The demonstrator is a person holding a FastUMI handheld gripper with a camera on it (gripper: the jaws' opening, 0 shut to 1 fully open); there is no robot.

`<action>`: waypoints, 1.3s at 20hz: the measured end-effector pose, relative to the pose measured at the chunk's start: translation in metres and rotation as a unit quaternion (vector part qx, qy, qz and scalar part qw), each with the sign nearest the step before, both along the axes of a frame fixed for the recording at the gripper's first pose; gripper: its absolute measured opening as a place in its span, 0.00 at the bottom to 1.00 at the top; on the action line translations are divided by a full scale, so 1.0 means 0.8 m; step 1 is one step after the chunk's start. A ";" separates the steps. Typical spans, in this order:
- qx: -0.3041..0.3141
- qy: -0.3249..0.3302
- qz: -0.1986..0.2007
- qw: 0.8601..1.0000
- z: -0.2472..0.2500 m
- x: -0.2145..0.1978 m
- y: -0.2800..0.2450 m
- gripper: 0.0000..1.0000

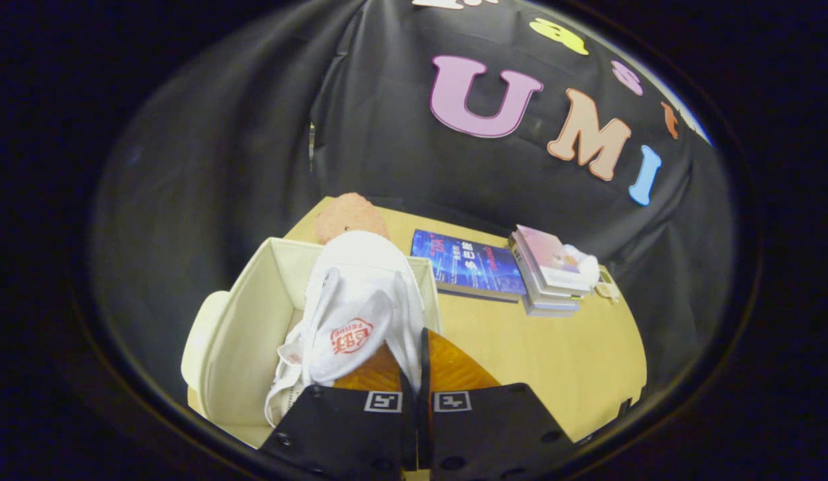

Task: Open the storage box then place both shoes into the box .Put the left shoe in first, then the right shoe, with the right side of both shoes facing outward in a uniform manner.

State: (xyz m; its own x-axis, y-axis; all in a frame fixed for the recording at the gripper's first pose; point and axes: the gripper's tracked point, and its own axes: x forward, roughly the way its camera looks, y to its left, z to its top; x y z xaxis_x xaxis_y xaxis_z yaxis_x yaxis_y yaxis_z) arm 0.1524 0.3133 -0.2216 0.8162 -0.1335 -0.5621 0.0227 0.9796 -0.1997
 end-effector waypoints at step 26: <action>0.185 -0.109 0.049 0.975 0.145 -0.034 -0.041 0.99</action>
